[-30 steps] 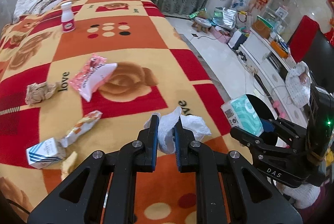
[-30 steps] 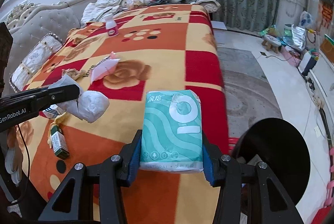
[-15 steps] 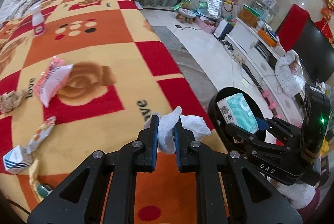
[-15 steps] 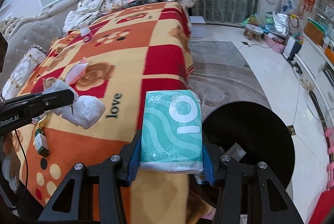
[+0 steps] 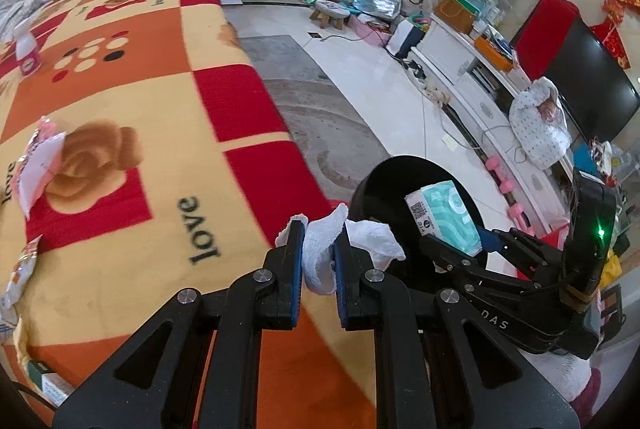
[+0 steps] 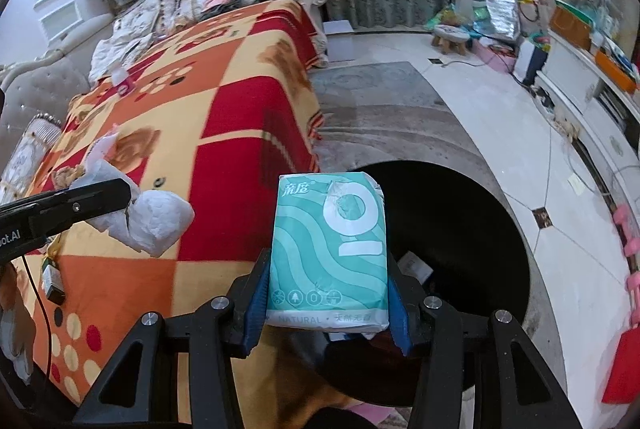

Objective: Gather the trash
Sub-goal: 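Carry the tissue and teal tissue pack over the black bin and open both tools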

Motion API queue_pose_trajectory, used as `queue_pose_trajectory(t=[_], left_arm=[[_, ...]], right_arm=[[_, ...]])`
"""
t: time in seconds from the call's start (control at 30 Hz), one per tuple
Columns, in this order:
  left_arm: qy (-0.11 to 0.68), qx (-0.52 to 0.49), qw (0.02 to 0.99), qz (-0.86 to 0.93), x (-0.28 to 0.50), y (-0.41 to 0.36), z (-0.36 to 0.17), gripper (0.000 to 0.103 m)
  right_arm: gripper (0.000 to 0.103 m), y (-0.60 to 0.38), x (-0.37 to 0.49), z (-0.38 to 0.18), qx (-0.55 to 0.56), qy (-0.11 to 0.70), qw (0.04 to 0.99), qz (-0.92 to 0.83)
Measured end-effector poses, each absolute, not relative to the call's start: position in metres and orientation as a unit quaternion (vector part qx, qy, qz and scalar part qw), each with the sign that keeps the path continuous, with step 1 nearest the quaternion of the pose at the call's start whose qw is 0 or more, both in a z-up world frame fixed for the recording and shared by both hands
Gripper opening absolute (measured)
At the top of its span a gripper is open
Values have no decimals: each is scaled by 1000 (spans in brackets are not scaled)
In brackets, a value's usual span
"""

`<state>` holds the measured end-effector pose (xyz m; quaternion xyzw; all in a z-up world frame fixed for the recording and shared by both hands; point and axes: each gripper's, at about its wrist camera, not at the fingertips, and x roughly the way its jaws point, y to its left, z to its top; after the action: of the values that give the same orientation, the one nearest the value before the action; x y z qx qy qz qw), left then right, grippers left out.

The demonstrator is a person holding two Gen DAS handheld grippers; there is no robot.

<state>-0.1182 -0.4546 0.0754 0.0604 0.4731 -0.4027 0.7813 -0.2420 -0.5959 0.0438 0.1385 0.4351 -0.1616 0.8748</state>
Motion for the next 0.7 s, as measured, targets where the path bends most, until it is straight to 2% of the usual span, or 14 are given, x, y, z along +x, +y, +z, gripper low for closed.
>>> queue_pose_trajectory(t=[0.7], left_arm=[[485, 81, 758, -429, -138, -518, 58, 11]], right_arm=[[48, -653, -278, 22, 180, 447, 852, -205]])
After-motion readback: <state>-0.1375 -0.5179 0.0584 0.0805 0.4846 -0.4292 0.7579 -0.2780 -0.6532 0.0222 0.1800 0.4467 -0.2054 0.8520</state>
